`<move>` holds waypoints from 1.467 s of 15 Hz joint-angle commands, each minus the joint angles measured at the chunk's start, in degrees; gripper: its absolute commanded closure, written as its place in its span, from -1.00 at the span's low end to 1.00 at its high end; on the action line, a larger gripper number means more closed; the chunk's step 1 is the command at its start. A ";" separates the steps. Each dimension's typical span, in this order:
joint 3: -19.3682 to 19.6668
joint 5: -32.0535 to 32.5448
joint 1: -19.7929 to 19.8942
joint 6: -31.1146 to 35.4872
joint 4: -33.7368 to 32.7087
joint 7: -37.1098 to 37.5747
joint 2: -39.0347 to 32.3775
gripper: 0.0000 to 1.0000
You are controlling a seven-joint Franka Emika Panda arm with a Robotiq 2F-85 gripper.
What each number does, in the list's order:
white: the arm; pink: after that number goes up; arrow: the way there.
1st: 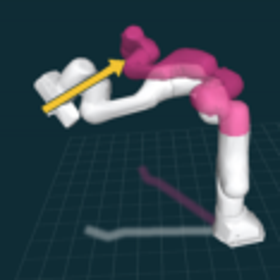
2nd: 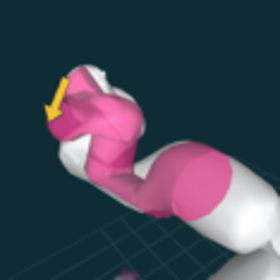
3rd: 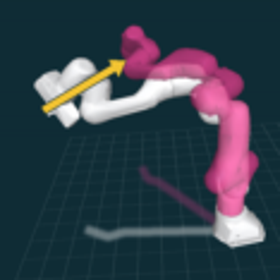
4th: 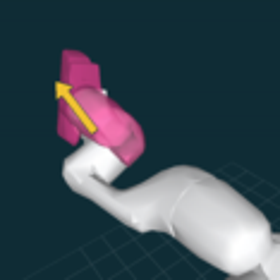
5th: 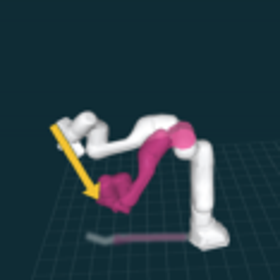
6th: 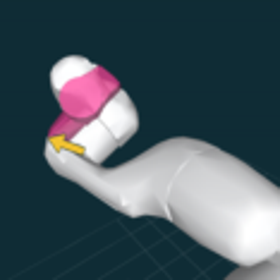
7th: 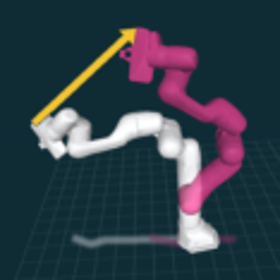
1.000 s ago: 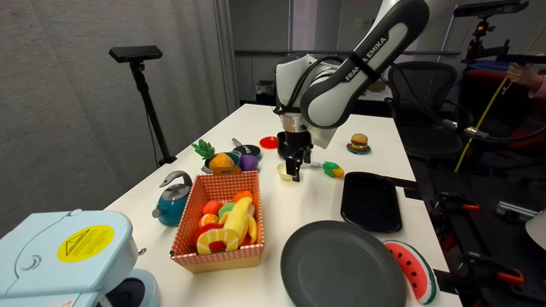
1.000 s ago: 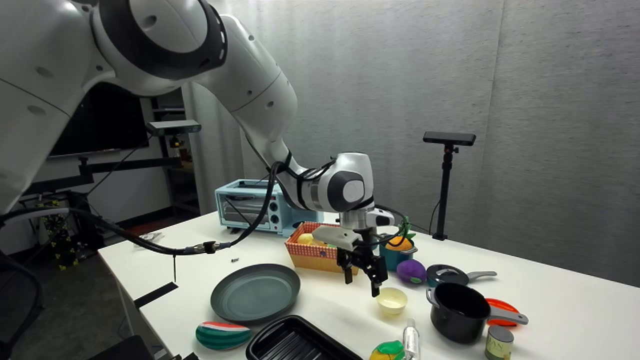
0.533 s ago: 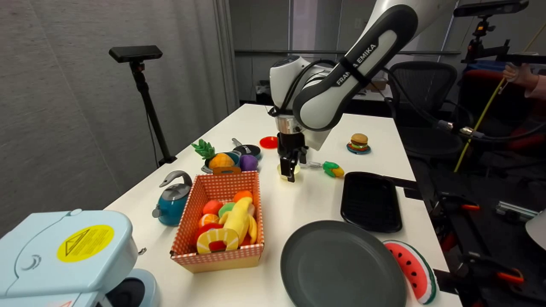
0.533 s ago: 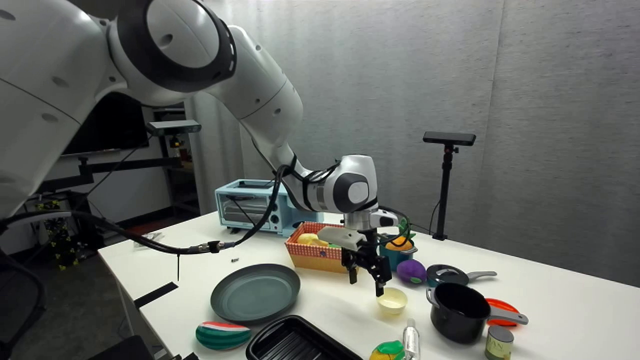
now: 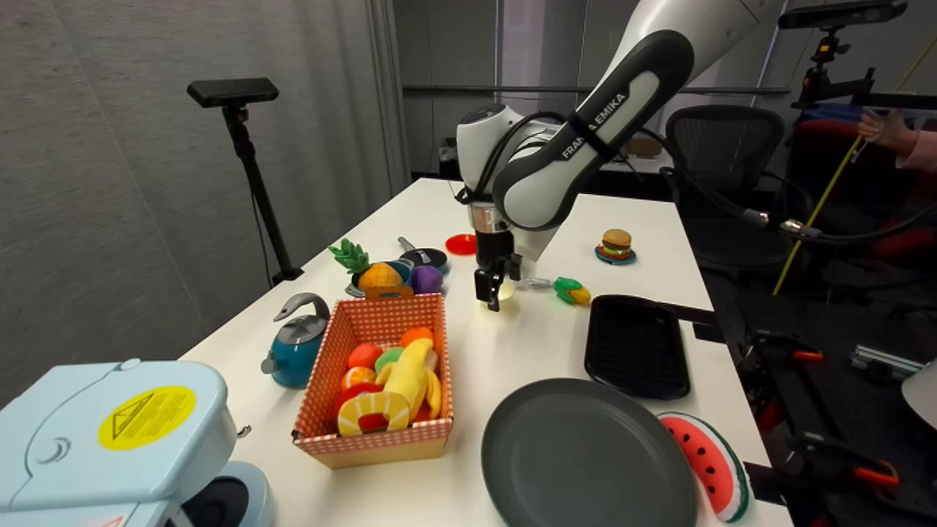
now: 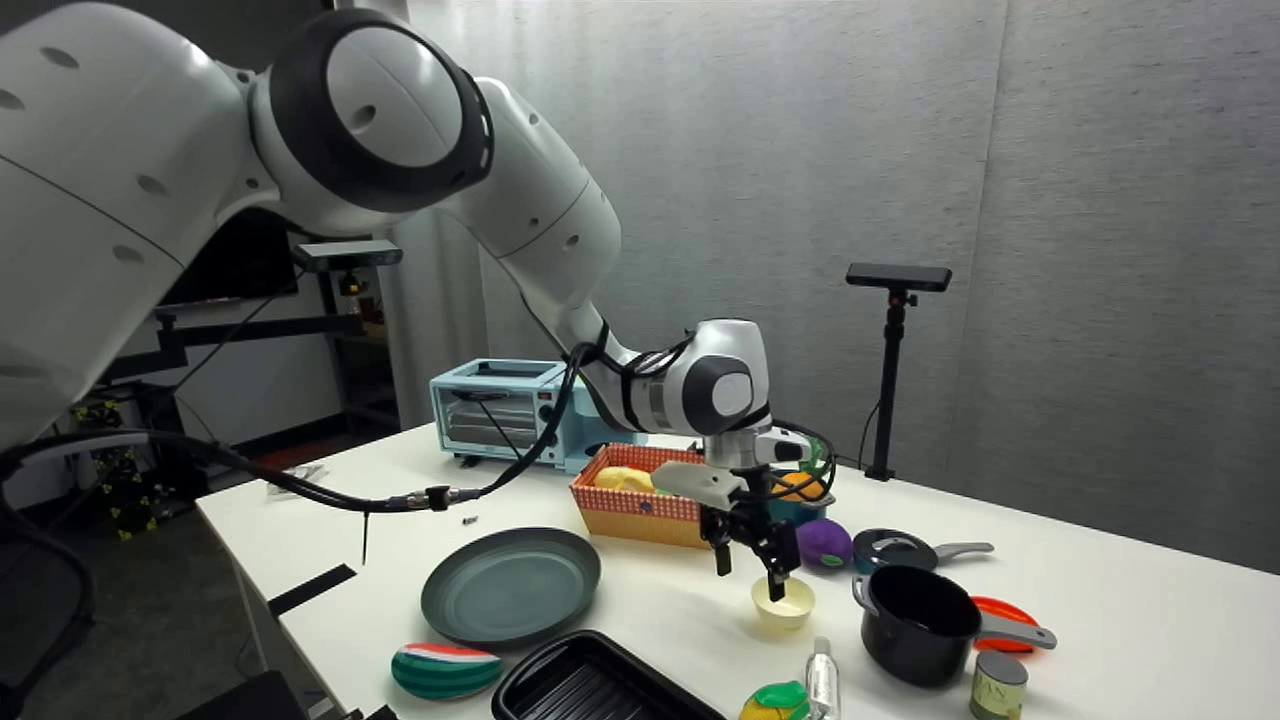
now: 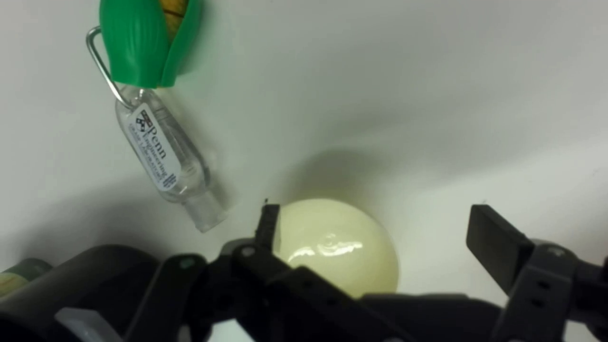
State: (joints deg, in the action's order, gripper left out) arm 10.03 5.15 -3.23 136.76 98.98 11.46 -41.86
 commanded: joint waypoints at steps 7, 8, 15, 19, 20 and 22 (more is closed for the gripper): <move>-0.04 0.86 0.57 -3.03 -5.03 1.41 -3.82 -1.00; -0.04 0.86 0.54 -2.99 -5.21 1.42 -4.03 -1.00; -0.19 0.73 0.56 -2.97 -6.20 1.32 -5.43 -0.35; -0.37 0.65 0.41 -3.14 -6.21 1.31 -5.62 0.30; -0.42 0.68 0.36 -3.10 -6.16 1.29 -5.59 0.43; -0.46 0.79 0.16 -2.88 -5.95 1.38 -5.50 0.74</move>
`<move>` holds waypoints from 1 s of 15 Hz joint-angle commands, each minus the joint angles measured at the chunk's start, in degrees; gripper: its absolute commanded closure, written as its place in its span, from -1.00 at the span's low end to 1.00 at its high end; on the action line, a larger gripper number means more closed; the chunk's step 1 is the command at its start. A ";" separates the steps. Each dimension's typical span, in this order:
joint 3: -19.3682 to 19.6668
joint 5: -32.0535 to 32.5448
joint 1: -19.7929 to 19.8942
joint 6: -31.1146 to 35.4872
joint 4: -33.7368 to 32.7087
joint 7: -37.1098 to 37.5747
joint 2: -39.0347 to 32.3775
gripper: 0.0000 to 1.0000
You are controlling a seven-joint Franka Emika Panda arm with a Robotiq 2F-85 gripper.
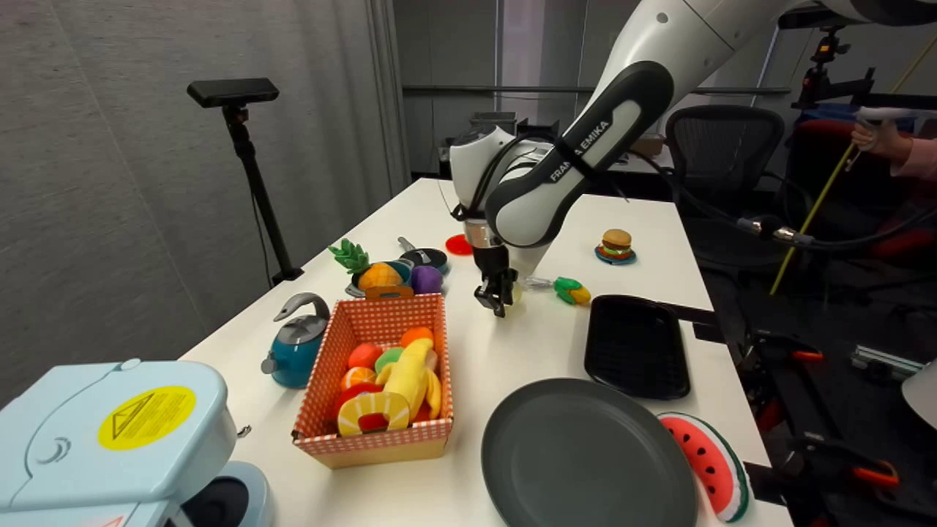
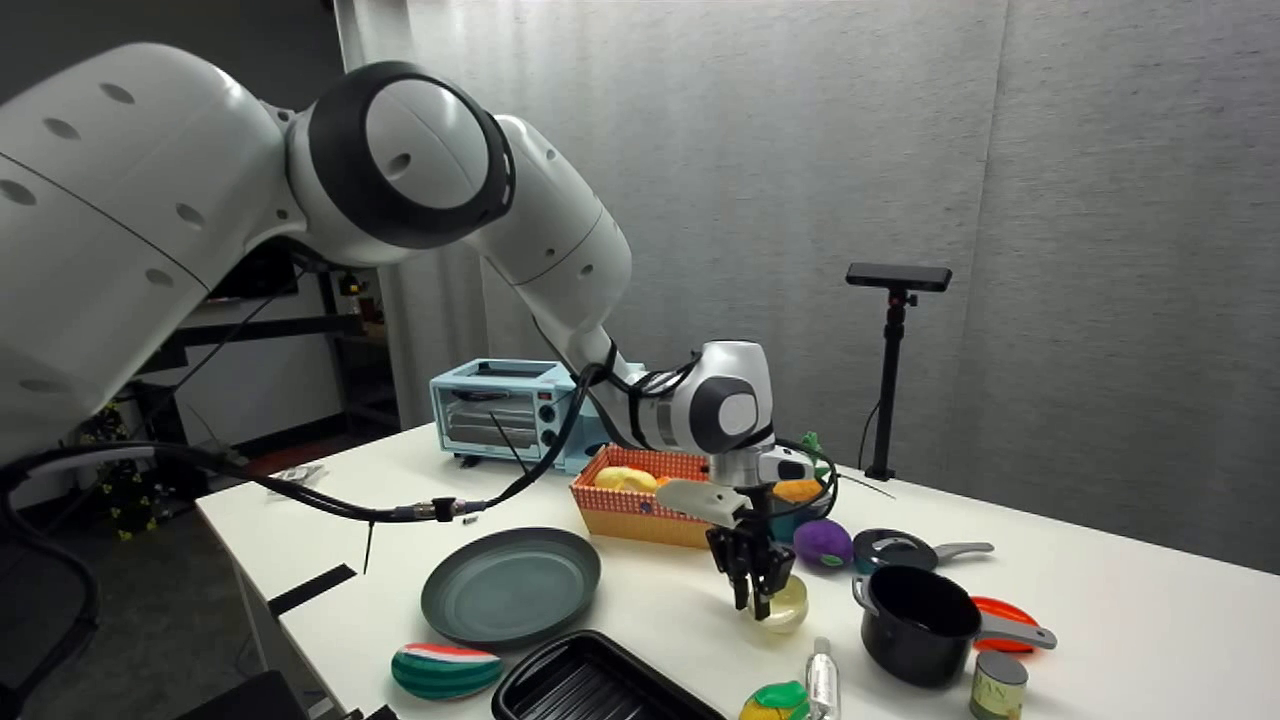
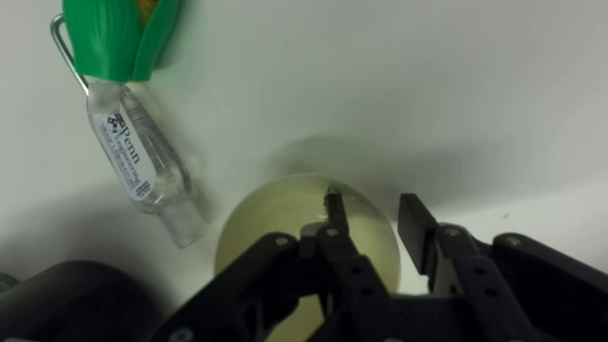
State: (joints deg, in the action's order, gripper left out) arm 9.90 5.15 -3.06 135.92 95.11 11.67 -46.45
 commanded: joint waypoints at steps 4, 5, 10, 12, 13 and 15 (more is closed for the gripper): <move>-0.35 1.29 -0.64 -1.43 -1.40 1.21 0.05 1.00; -0.52 1.35 -0.76 -1.19 -1.04 1.10 0.58 0.96; -3.21 1.50 -1.84 0.90 3.91 -1.34 5.37 0.98; -4.94 1.61 -2.49 1.86 6.91 -2.81 7.64 0.98; -5.64 1.70 -2.85 2.19 8.16 -3.40 8.61 0.98; -7.43 1.62 -3.32 2.83 11.46 -5.28 11.21 0.98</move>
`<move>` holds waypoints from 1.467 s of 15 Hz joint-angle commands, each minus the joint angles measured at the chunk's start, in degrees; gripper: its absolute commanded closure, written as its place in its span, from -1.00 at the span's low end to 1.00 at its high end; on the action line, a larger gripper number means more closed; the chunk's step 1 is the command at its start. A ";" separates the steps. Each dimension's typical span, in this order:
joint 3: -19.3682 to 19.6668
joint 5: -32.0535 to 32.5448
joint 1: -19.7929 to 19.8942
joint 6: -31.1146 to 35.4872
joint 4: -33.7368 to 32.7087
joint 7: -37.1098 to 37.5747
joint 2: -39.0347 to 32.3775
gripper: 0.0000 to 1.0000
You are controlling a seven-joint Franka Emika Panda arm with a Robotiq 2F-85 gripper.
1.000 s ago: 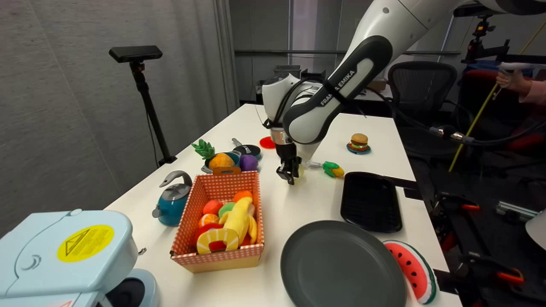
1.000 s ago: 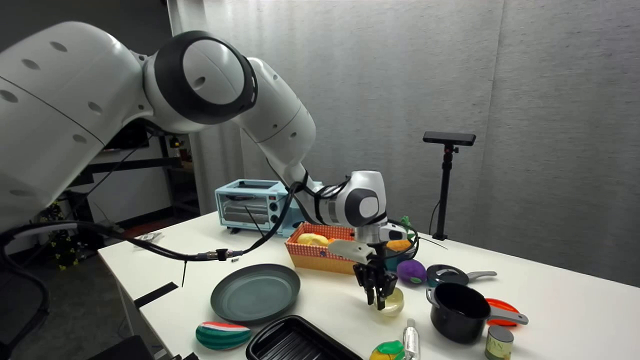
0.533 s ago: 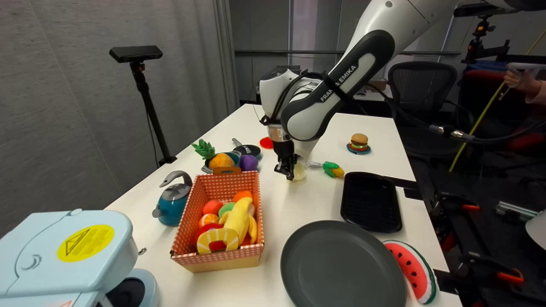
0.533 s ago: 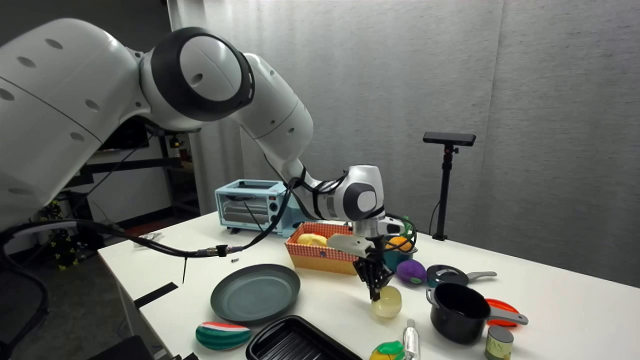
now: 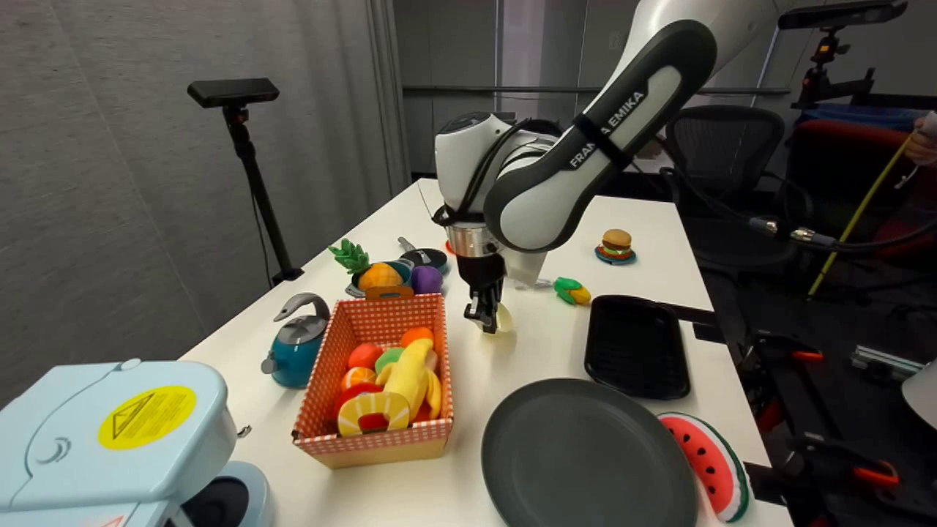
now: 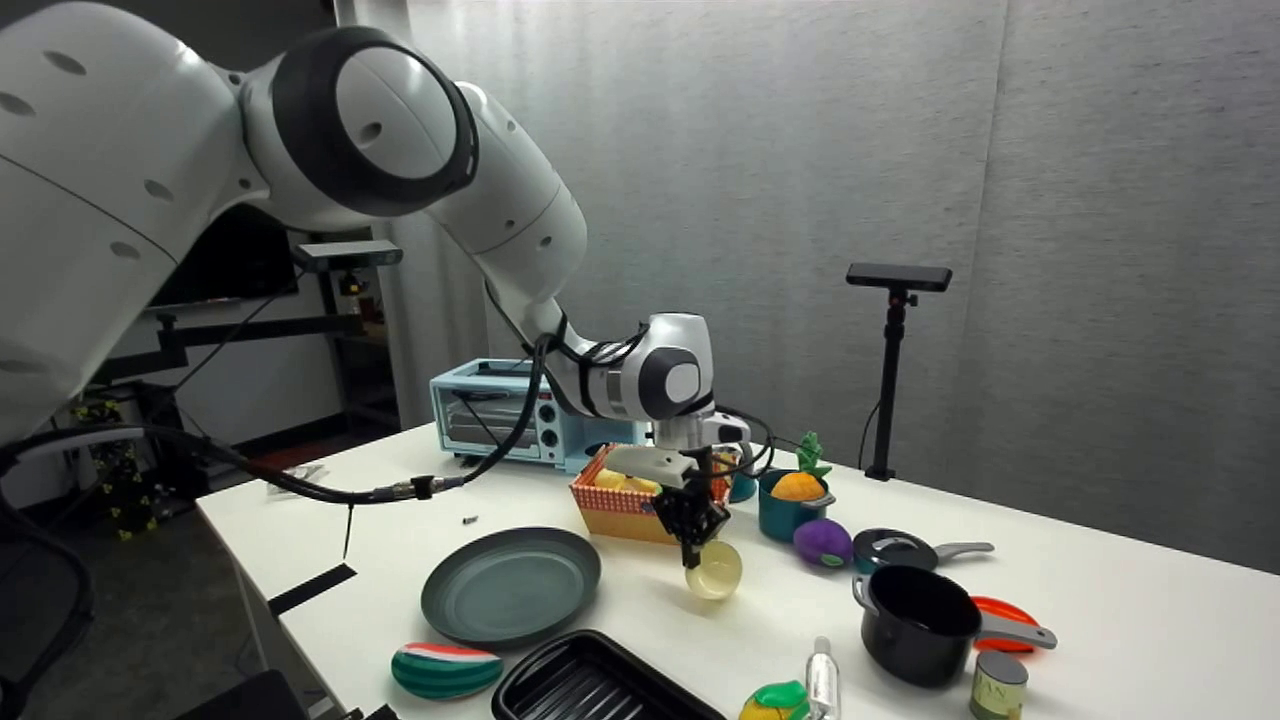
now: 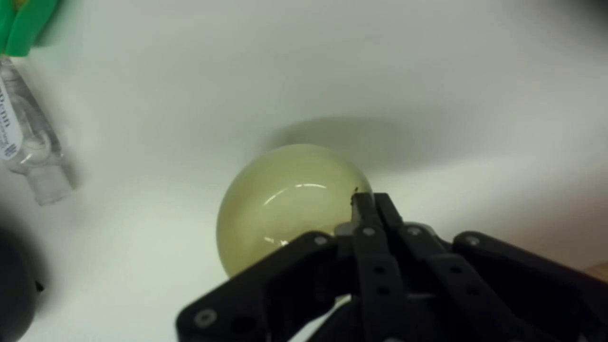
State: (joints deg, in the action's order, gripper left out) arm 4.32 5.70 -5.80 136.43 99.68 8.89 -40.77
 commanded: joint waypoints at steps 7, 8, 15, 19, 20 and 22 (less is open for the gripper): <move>-7.66 0.50 -0.71 5.95 19.43 -9.93 15.77 0.98; -8.42 0.20 -0.53 5.68 20.92 -11.07 17.14 0.98; -12.55 -1.27 0.09 5.08 34.07 -20.41 28.97 0.98; -14.53 -2.38 -0.55 4.12 42.06 -27.33 36.02 0.98; -14.96 -2.59 -0.85 3.54 43.67 -28.89 37.45 0.98; -15.61 -2.94 -1.45 2.47 46.12 -31.20 39.56 0.98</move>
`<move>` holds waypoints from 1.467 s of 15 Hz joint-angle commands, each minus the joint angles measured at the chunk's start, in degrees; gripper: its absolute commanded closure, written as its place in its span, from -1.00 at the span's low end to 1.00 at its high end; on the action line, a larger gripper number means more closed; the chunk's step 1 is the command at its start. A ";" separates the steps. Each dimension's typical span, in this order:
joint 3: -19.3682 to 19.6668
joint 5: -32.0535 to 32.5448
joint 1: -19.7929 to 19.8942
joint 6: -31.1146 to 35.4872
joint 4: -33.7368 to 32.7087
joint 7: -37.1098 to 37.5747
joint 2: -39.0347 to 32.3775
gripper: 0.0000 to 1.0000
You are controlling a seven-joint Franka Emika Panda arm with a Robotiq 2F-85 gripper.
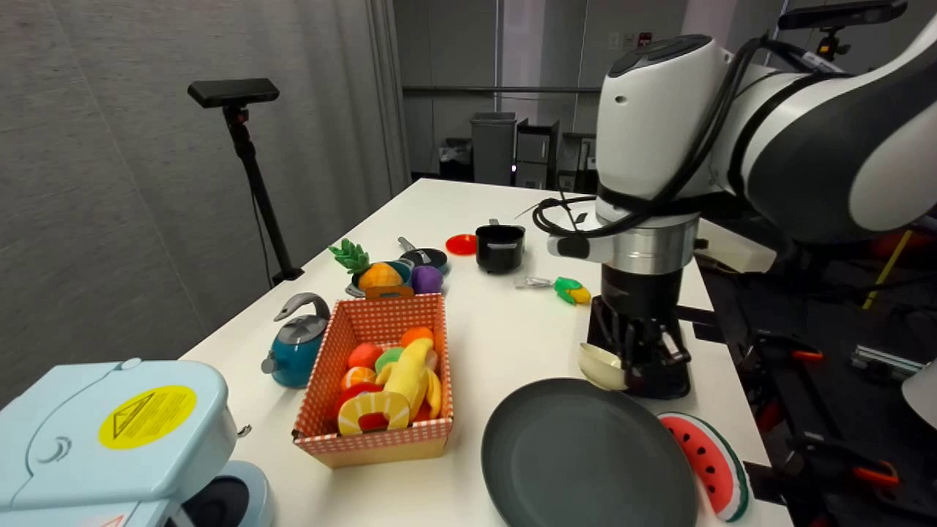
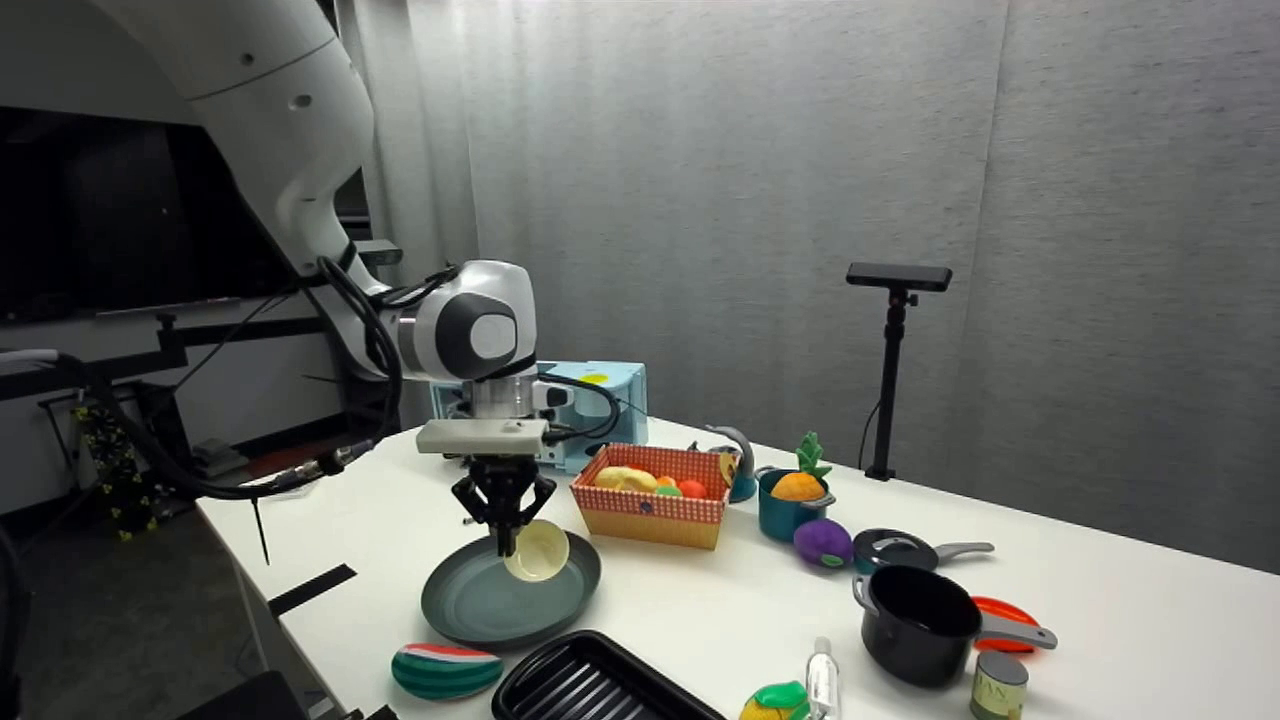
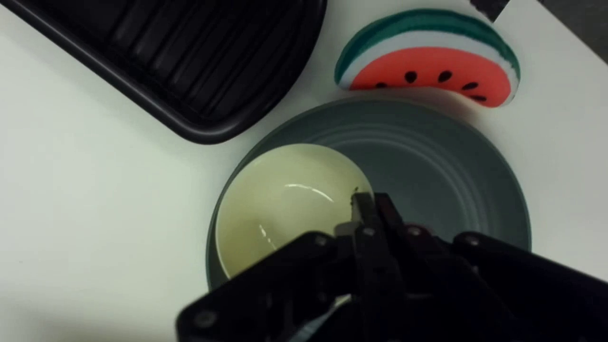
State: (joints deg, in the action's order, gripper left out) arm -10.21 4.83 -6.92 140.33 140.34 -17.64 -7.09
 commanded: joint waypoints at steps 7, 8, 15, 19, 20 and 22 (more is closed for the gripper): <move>-1.67 0.71 -2.15 -1.71 8.53 -6.72 6.25 0.98; -1.73 1.33 -2.38 -1.56 8.61 -6.67 5.78 0.98; -1.88 8.00 -3.65 1.38 7.24 -3.44 0.17 0.98; -1.19 13.54 -4.03 4.30 5.67 -0.17 -4.37 0.98; -1.01 14.75 -4.17 4.78 5.14 0.79 -5.52 0.98; -0.76 16.68 -4.45 5.21 4.14 2.43 -7.25 0.98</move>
State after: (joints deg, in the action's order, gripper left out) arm -12.18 17.97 -9.96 144.33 146.59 -18.67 -11.12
